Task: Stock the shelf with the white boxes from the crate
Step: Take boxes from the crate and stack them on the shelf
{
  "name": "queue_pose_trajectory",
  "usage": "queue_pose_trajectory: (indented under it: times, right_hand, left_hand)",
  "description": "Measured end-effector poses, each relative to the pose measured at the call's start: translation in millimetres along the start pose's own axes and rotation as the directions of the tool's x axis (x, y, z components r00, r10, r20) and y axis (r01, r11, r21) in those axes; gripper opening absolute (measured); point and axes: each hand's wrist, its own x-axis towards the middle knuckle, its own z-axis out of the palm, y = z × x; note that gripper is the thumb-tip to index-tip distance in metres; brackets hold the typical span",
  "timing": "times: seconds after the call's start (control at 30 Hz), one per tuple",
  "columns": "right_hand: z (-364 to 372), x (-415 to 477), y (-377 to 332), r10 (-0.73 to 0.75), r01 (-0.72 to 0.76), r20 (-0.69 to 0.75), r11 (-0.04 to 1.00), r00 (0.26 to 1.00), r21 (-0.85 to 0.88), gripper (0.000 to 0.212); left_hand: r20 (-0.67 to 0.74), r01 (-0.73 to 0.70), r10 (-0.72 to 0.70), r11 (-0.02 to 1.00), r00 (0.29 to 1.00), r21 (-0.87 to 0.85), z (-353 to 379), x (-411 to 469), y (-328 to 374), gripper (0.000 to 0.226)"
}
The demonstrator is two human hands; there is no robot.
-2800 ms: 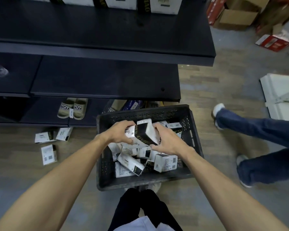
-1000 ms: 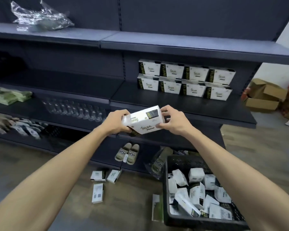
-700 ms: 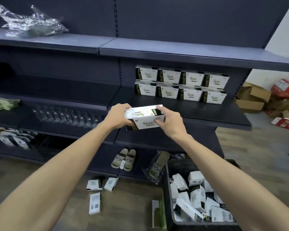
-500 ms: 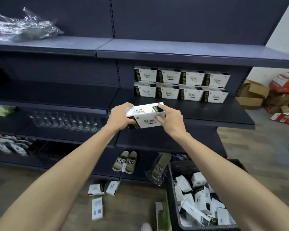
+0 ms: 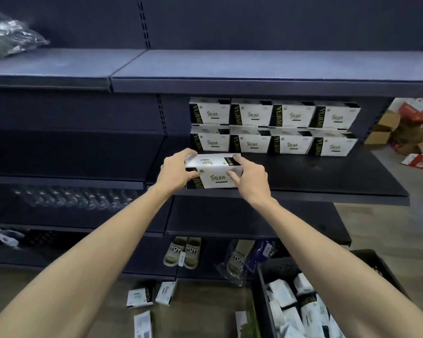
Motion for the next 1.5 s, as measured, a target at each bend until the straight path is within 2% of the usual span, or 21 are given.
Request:
queue_pose_trajectory:
  times: [0.23, 0.47, 0.63, 0.83, 1.0, 1.17, 1.37, 1.5]
  right_hand:
    - [30, 53, 4, 0.016, -0.015, 0.052, 1.000, 0.999, -0.007, 0.049]
    - [50, 89, 8, 0.005, -0.003, 0.008, 0.986, 1.000, -0.168, 0.050]
    - [66, 108, 17, 0.086, -0.079, 0.038, 0.985, 0.996, -0.156, 0.052]
    - [84, 133, 17, 0.106, -0.103, 0.011, 0.984, 0.994, -0.144, 0.054]
    - [74, 162, 12, 0.022, -0.020, 0.008, 0.982, 1.000, -0.190, 0.054]
    - [53, 200, -4, -0.107, 0.072, -0.128, 0.965, 0.986, -0.254, 0.049]
    - [61, 229, -6, -0.043, 0.018, -0.119, 0.978, 0.992, -0.208, 0.051]
    - [67, 244, -3, -0.053, 0.021, -0.138, 0.975, 0.989, -0.223, 0.051]
  left_hand:
    - [0.004, 0.017, -0.017, 1.000, 1.000, 0.020, 6, 57, -29, 0.060]
    - [0.063, -0.010, 0.010, 1.000, 0.998, 0.007, 19, 113, -47, 0.047]
    - [0.103, 0.009, -0.009, 1.000, 0.995, -0.003, 40, 143, -67, 0.047]
    - [0.094, -0.033, 0.038, 0.998, 0.995, -0.050, 47, 171, -85, 0.047]
    - [0.038, -0.148, 0.152, 0.984, 0.988, -0.104, 33, 196, -82, 0.049]
    - [-0.076, -0.330, 0.322, 0.933, 0.944, -0.143, 6, 233, -69, 0.046]
    - [-0.082, -0.315, 0.305, 0.930, 0.949, -0.190, 14, 263, -70, 0.051]
    - [-0.127, -0.313, 0.290, 0.923, 0.948, -0.225, 20, 272, -75, 0.055]
